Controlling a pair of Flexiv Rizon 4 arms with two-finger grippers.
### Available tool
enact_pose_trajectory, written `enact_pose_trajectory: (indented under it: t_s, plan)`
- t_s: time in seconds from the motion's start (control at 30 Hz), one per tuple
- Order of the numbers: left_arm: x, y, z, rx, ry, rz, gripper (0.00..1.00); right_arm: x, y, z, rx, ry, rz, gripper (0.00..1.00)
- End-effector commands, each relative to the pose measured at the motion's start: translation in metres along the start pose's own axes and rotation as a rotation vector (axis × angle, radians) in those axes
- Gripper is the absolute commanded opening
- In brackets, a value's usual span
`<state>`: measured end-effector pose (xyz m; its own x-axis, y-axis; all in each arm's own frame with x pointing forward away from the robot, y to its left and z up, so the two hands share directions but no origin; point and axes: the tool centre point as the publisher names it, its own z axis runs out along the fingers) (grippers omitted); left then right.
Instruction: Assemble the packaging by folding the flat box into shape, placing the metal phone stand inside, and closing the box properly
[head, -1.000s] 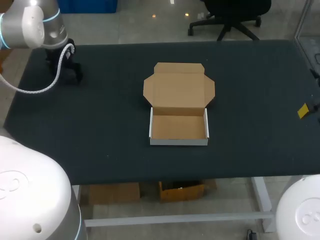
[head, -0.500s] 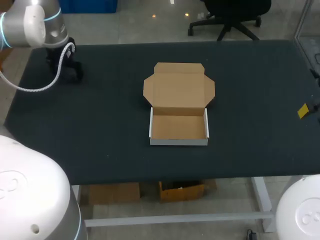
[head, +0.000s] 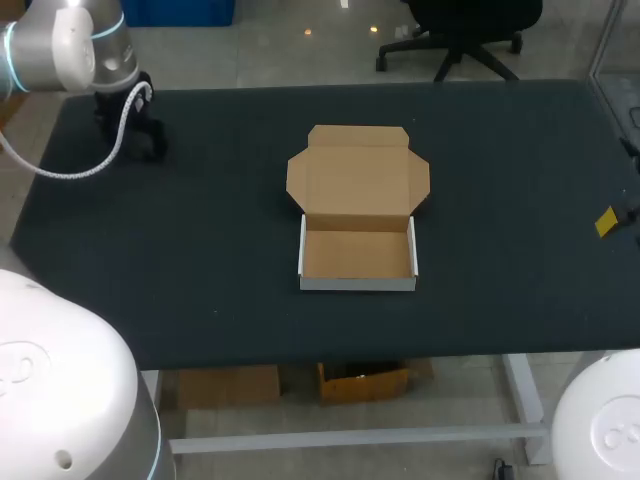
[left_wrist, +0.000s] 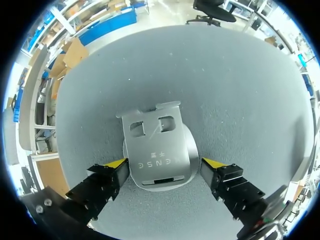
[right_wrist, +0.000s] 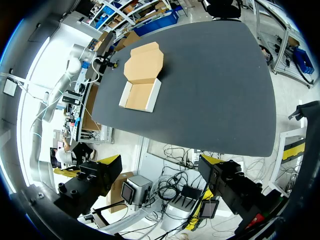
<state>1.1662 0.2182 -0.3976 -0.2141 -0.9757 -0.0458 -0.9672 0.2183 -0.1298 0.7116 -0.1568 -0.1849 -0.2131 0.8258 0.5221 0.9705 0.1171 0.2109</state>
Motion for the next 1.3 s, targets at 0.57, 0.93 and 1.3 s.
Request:
enact_pose_trajectory:
  t_s: [0.57, 0.93, 1.3]
  plan:
    - [-0.0028, -0.01, 0.0026, -0.006, -0.004, -0.01, 0.81, 0.0007, -0.0007, -0.0018, 0.002, 0.001, -0.001, 1.0]
    - [-0.0021, -0.0124, 0.0031, -0.005, -0.007, -0.017, 0.78, 0.0007, -0.0007, -0.0018, 0.002, 0.001, -0.001, 1.0]
    - [-0.0002, -0.0137, 0.003, -0.002, -0.006, -0.024, 0.78, 0.0007, -0.0007, -0.0018, 0.002, 0.001, -0.001, 1.0]
